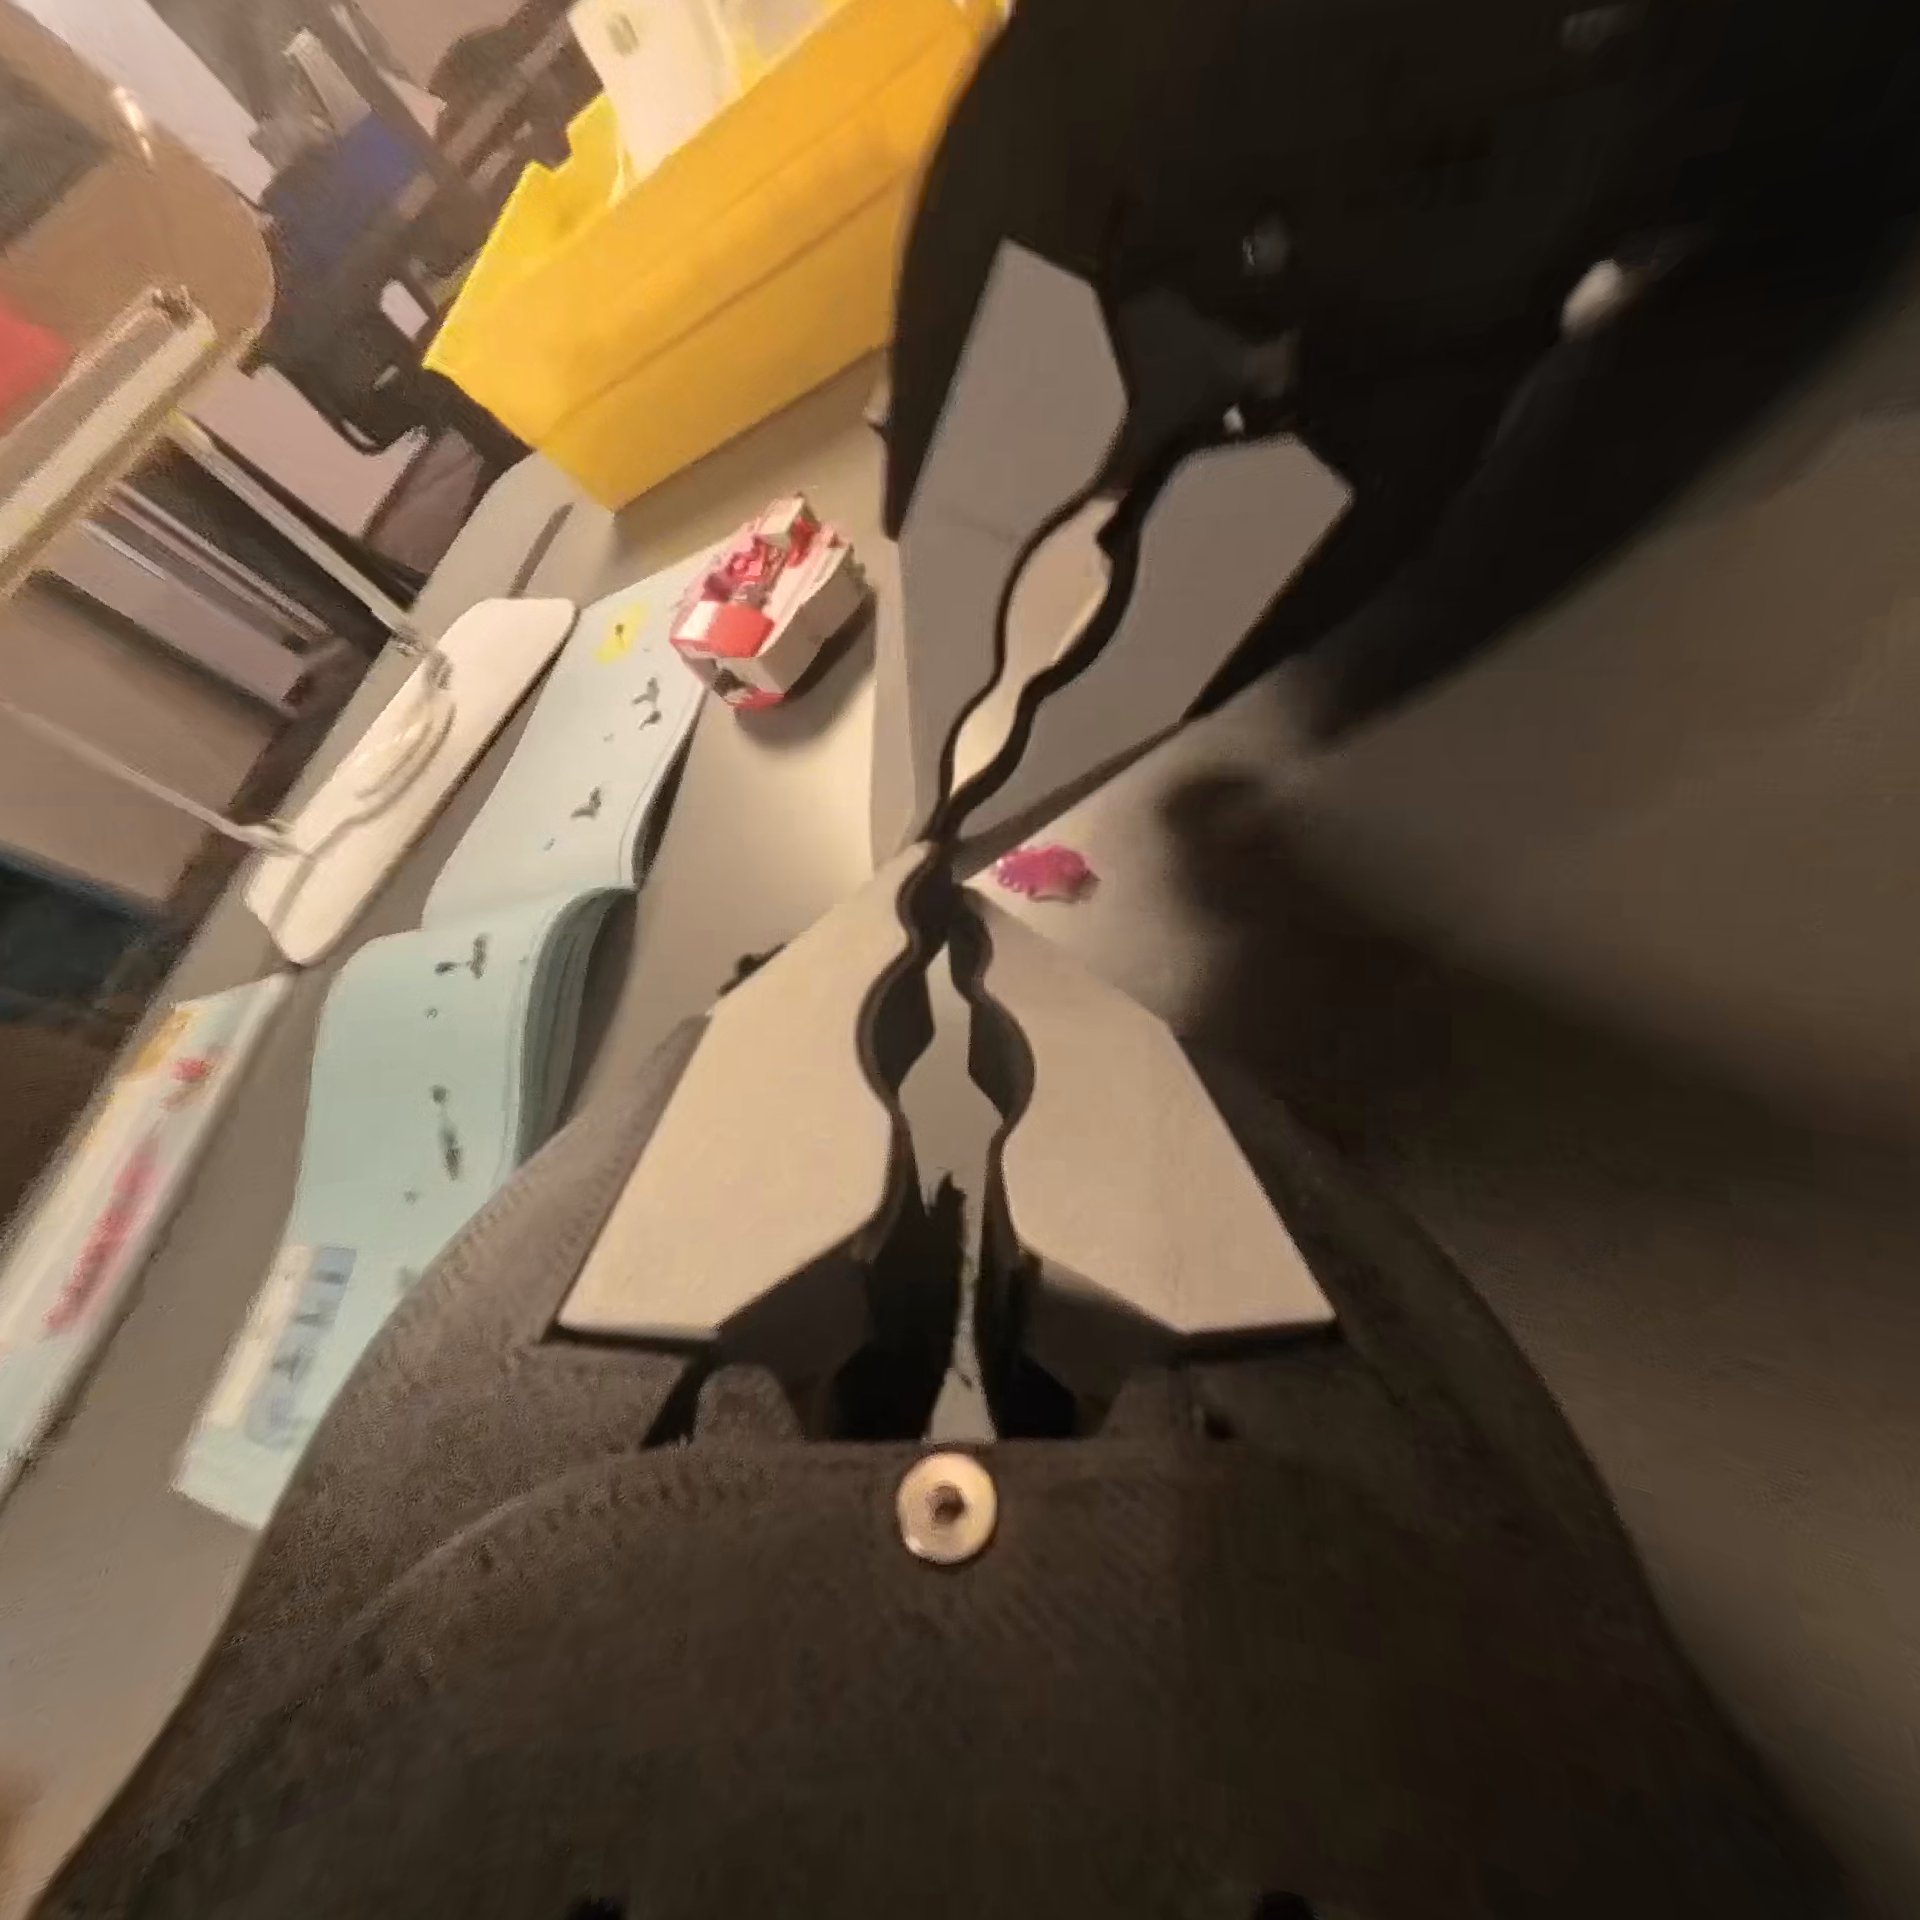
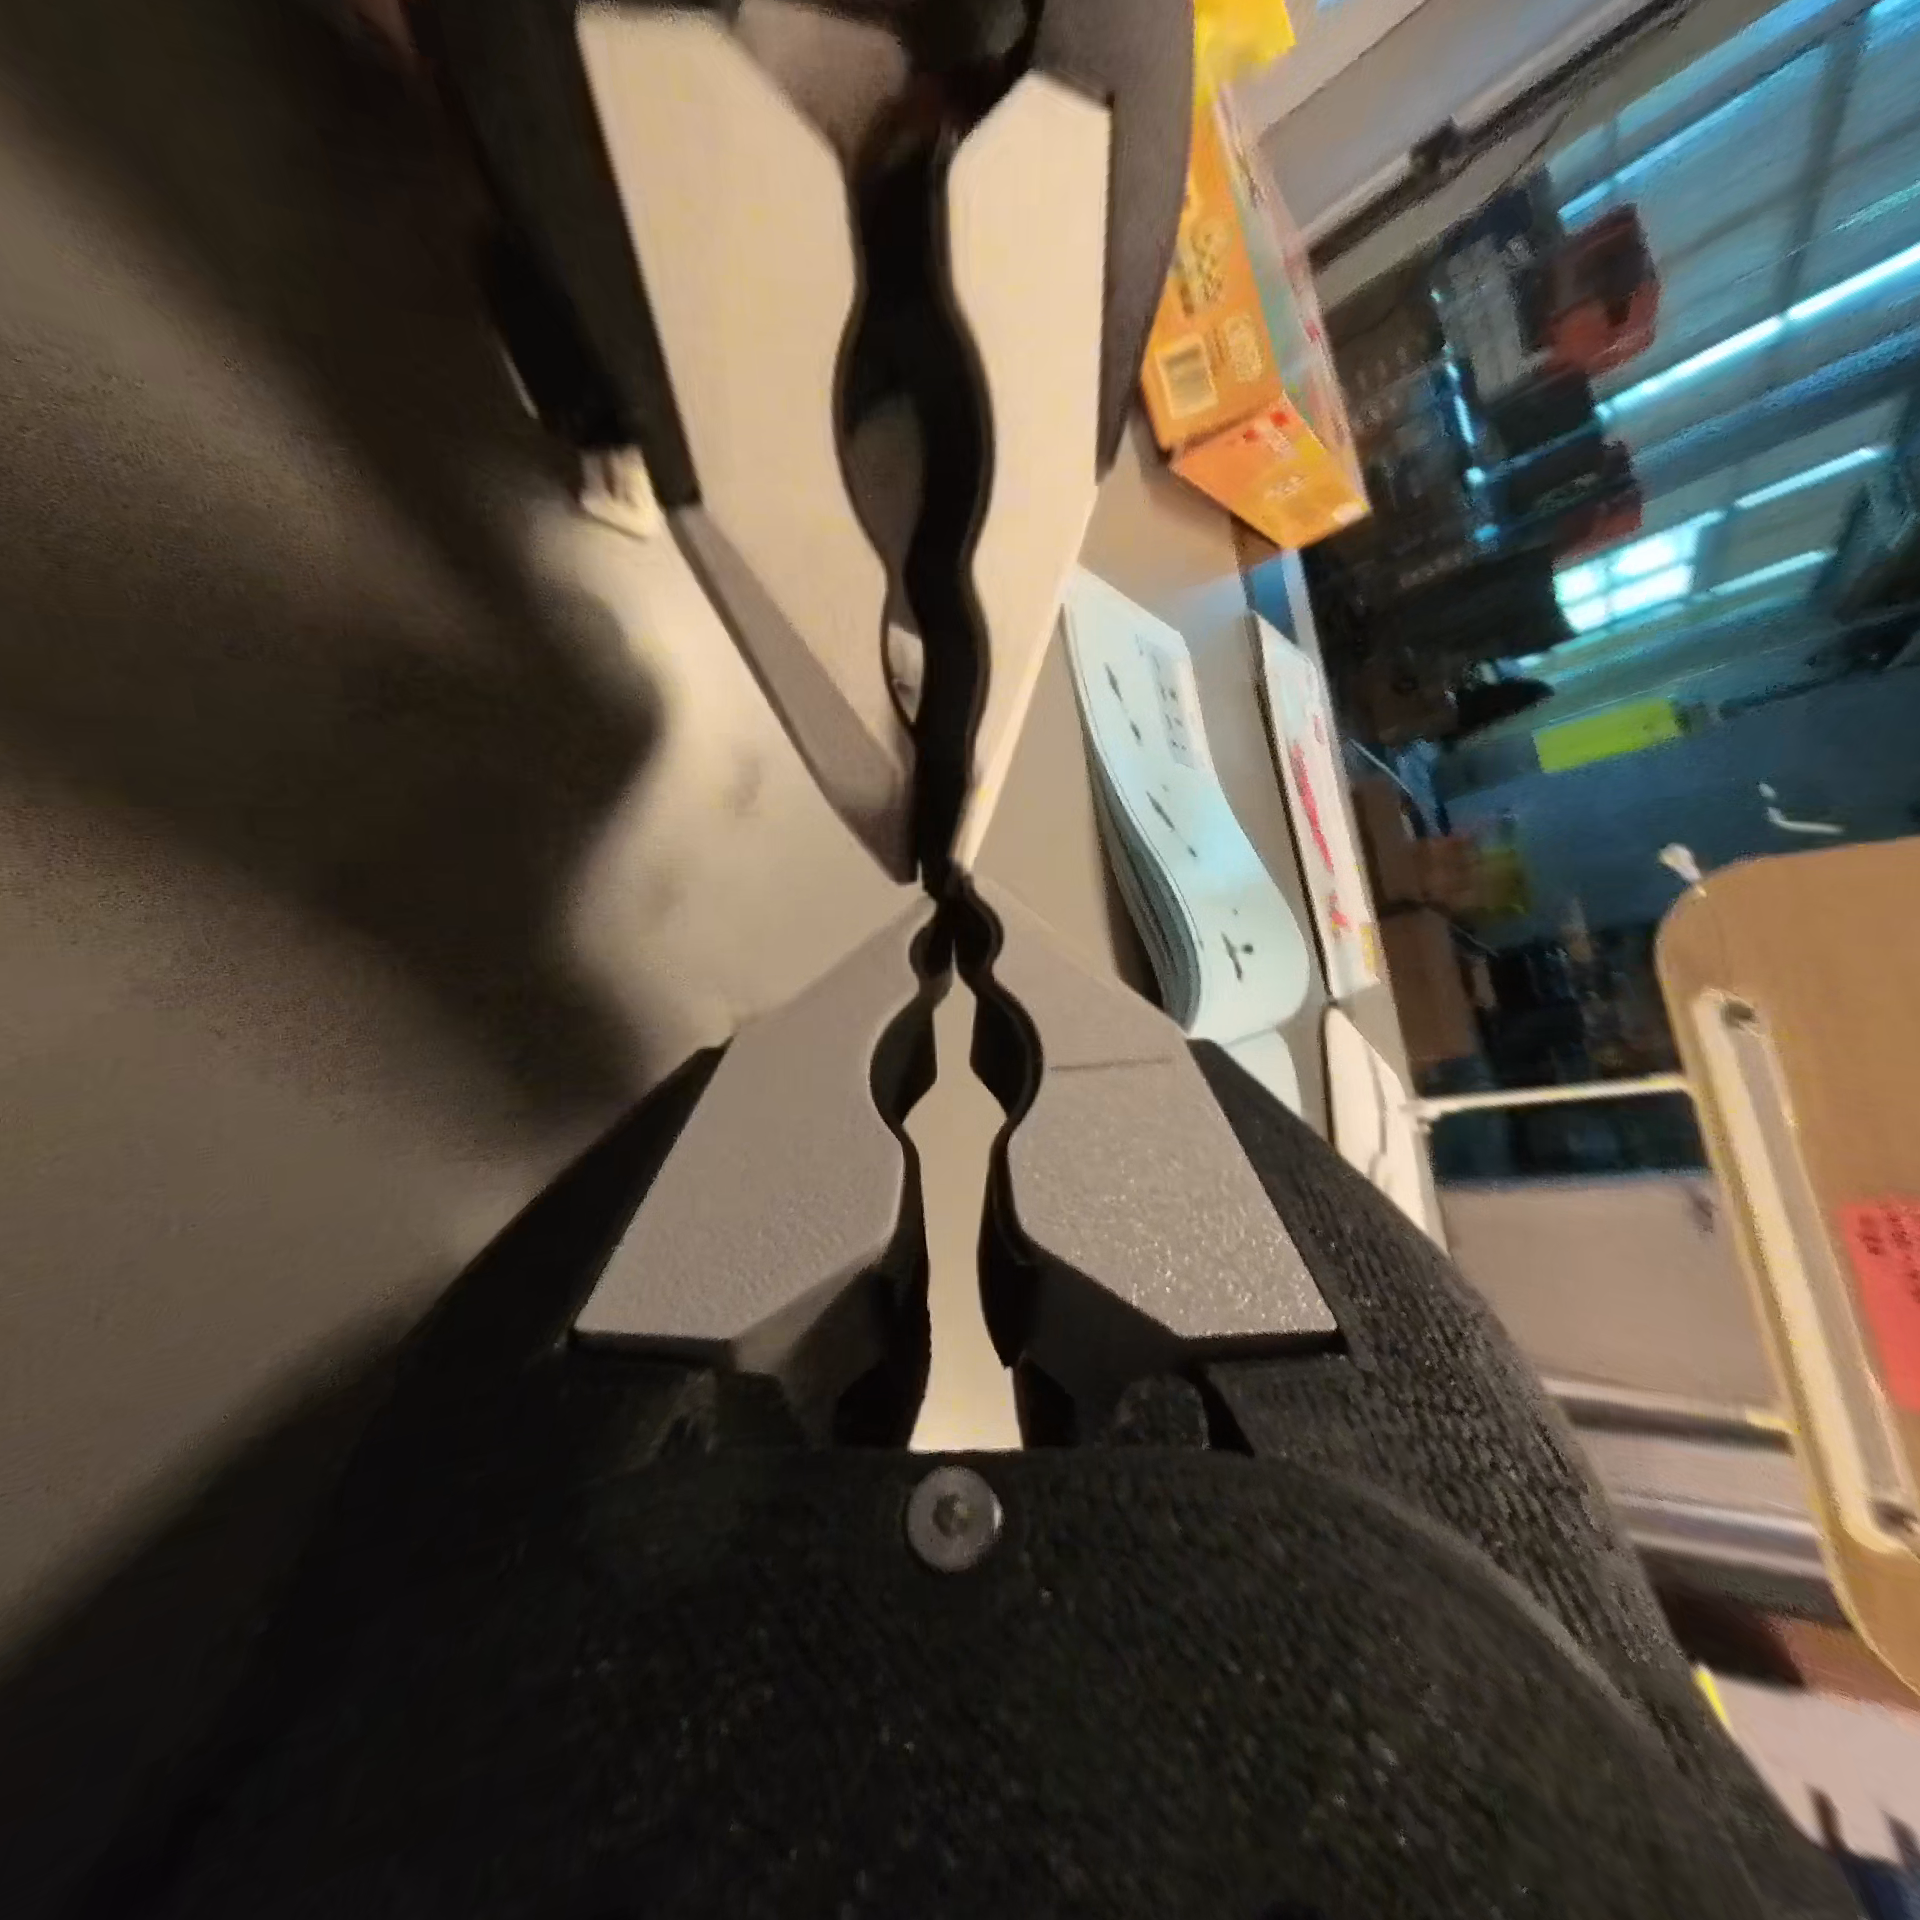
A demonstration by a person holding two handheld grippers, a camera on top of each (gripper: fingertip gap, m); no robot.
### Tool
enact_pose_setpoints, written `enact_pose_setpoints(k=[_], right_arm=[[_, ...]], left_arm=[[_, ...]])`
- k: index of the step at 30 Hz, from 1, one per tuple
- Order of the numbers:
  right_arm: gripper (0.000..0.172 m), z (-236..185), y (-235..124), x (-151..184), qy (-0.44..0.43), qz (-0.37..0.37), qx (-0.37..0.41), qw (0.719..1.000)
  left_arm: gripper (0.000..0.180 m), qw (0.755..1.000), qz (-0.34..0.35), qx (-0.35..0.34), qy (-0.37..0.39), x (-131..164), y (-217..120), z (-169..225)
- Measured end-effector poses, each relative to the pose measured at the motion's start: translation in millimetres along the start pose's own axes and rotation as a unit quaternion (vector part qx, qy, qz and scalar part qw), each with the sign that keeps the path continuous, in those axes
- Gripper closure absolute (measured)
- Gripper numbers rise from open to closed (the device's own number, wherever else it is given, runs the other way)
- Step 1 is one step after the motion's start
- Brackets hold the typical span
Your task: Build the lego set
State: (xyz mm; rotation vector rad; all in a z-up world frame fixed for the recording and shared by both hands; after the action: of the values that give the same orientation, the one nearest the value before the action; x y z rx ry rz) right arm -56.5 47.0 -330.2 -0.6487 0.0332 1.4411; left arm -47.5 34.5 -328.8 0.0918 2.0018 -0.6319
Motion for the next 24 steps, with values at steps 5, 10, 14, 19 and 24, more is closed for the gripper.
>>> enact_pose_setpoints(k=[5,10,14,19,24], right_arm=[[0.172,-7.9,5.8,8.2,0.029,0.005,-0.023,0.999],[0.172,-4.8,10.0,11.8,0.078,0.001,-0.023,0.997],[0.172,4.1,10.5,19.3,0.119,-0.002,-0.003,0.993],[0.172,12.3,11.7,28.5,0.143,-0.015,0.026,0.989],[0.162,31.0,7.6,35.3,0.154,-0.014,0.091,0.984]], left_arm=[[0.18,0.999,-0.033,-0.022,0.037,8.4,6.9,0.1],[0.18,0.998,-0.048,-0.037,0.031,13.7,4.2,-4.6],[0.18,0.996,-0.059,-0.072,0.015,18.0,1.9,-17.3],[0.18,0.992,-0.051,-0.114,-0.001,17.6,-0.2,-31.6],[0.172,0.987,-0.01,-0.158,0.004,5.5,-7.4,-45.9]])
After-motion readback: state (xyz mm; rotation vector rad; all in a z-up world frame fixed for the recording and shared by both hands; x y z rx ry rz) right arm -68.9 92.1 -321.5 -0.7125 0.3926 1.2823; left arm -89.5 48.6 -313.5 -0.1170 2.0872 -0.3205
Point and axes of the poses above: each gripper's, where its closed fingertips meet, y out along the fingers, x out of its underside, z = x × y across the jaws, the point moved 1 cm from there along -y, back along the fingers, and after that the axes turned 8 degrees about -y, right-handed, at the moved point
